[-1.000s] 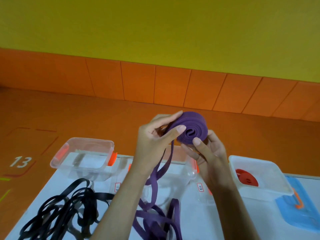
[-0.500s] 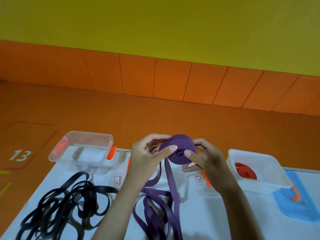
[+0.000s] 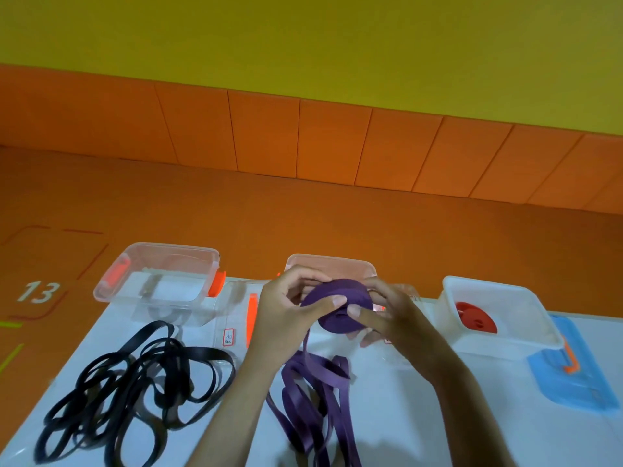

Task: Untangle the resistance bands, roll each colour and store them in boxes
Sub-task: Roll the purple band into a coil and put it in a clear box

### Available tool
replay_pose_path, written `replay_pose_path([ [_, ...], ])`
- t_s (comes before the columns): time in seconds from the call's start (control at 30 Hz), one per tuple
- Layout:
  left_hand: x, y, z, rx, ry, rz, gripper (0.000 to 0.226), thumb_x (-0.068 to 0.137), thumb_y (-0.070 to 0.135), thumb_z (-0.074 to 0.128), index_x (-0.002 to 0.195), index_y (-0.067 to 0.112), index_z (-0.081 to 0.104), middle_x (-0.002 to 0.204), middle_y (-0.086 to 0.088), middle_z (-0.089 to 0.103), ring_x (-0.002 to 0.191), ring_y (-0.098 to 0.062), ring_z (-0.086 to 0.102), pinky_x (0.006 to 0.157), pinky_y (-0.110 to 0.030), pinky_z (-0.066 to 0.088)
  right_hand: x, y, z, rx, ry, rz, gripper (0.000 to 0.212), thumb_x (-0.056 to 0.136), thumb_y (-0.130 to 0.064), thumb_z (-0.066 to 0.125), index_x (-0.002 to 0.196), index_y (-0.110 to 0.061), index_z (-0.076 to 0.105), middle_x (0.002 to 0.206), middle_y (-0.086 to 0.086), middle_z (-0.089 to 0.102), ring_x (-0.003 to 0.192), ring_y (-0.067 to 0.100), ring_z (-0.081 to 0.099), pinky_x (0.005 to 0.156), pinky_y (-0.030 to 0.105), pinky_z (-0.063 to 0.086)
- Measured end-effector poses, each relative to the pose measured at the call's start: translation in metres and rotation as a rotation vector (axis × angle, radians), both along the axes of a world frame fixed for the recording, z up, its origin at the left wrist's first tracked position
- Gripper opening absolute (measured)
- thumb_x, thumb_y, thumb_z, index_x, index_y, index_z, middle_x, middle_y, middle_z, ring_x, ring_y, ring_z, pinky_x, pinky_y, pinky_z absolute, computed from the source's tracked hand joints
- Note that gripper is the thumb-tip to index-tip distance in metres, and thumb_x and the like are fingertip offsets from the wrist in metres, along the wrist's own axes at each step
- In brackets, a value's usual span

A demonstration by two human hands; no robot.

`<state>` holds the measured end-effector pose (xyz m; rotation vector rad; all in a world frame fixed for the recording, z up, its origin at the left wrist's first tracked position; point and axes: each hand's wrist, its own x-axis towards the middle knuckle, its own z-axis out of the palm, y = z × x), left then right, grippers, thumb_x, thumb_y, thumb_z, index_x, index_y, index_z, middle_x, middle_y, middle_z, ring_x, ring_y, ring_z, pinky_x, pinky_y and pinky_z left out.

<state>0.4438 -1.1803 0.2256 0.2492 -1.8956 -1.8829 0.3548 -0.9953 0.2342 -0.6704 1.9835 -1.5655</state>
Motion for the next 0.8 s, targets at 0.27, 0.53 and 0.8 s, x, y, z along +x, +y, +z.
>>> replay_pose_path([
  [0.27, 0.003, -0.013, -0.003, -0.021, 0.018, -0.091, 0.030, 0.085, 0.017, 0.087, 0.109, 0.035, 0.083, 0.113, 0.009, 0.079, 0.110, -0.012, 0.073, 0.093, -0.026, 0.058, 0.006, -0.005, -0.010, -0.216, -0.073, -0.089, 0.017, 0.094, -0.023, 0.075, 0.106, -0.031, 0.066, 0.115, 0.000, 0.075, 0.110, 0.027, 0.075, 0.076, 0.038, 0.066],
  [0.53, 0.007, -0.016, -0.003, -0.117, -0.040, -0.068, 0.033, 0.079, 0.020, 0.094, 0.105, 0.034, 0.079, 0.103, 0.012, 0.081, 0.097, -0.010, 0.076, 0.084, -0.019, 0.058, -0.003, -0.004, -0.008, 0.085, 0.141, -0.057, 0.025, 0.091, -0.034, 0.081, 0.111, -0.035, 0.065, 0.108, -0.017, 0.075, 0.104, 0.014, 0.075, 0.069, 0.039, 0.068],
  [0.8, 0.003, -0.025, -0.005, -0.051, -0.016, -0.203, 0.036, 0.087, 0.010, 0.086, 0.120, 0.023, 0.081, 0.116, 0.005, 0.077, 0.113, -0.017, 0.072, 0.099, -0.030, 0.058, -0.001, 0.001, -0.012, -0.270, -0.071, -0.136, 0.040, 0.087, -0.022, 0.081, 0.108, 0.002, 0.058, 0.110, 0.023, 0.071, 0.106, 0.034, 0.075, 0.073, 0.041, 0.066],
])
